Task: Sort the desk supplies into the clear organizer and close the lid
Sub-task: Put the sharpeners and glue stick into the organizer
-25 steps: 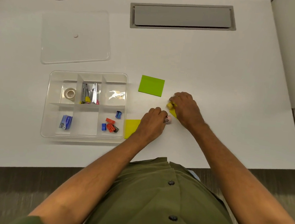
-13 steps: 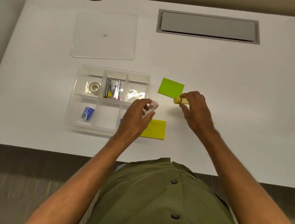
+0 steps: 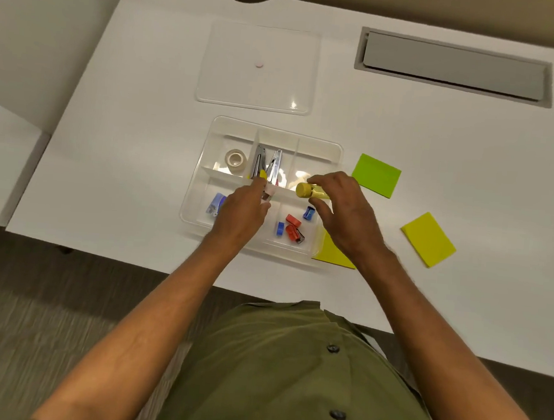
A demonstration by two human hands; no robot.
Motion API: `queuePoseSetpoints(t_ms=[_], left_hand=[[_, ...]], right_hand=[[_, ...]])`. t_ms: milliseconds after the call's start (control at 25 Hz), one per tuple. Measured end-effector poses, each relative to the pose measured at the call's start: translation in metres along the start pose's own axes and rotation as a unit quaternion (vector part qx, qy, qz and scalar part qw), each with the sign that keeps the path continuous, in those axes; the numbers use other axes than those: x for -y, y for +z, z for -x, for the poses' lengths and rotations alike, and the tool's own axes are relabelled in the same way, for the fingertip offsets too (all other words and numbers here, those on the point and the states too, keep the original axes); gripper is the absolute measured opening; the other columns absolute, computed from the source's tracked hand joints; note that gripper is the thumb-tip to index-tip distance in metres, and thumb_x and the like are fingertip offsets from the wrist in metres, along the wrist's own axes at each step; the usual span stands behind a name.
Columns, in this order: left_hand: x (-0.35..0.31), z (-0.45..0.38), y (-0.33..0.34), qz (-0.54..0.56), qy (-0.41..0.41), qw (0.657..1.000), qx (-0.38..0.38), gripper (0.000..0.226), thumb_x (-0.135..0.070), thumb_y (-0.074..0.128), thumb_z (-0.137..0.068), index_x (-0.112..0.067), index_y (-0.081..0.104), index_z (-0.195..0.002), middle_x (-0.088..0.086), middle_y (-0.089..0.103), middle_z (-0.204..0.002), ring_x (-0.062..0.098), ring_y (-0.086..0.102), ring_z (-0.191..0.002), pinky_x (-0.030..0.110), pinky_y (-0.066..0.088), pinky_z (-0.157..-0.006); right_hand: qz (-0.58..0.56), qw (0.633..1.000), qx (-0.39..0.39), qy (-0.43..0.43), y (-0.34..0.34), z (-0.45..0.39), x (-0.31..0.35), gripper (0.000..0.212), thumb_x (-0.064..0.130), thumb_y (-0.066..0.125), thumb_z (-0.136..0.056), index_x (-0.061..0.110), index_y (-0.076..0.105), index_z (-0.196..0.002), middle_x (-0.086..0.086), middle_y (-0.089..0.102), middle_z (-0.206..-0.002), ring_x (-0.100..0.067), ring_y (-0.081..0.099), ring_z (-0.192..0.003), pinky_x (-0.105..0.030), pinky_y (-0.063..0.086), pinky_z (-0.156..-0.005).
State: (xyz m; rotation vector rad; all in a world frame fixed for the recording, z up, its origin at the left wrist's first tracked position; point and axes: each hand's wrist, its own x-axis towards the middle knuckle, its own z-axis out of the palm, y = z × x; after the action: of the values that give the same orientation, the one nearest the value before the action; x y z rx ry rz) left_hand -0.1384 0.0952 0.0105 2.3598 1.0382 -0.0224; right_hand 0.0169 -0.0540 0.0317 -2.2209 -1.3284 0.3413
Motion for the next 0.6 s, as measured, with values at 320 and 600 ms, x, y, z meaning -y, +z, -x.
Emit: queuePoseSetpoints(t_ms=[320,600], left_hand=[[0.003,-0.009,0.013,-0.117,0.008,0.993,0.022,0.046,-0.022,0.063,-0.097,-0.012,0.042,-0.137,0.012,0.069,-0.112,0.026,0.069,-0.095,0.033,0.056,-0.078],[0.004,-0.011,0.009,-0.112,0.003,0.990,0.089,0.042,-0.033,0.066,-0.095,-0.013,0.049,-0.128,0.012,0.069,-0.113,0.027,0.068,-0.097,0.033,0.054,-0.080]], right_hand=[[0.013,1.000,0.015,0.012,0.025,0.003,0.020,0.029,0.021,0.064,-0.097,0.023,0.060,-0.126,-0.001,0.060,-0.123,-0.022,0.053,-0.111,-0.035,0.050,-0.088],[0.044,0.998,0.041,0.012,0.032,-0.006,0.033,0.029,0.018,0.066,-0.095,0.020,0.064,-0.124,-0.004,0.063,-0.126,-0.024,0.055,-0.112,-0.036,0.049,-0.094]])
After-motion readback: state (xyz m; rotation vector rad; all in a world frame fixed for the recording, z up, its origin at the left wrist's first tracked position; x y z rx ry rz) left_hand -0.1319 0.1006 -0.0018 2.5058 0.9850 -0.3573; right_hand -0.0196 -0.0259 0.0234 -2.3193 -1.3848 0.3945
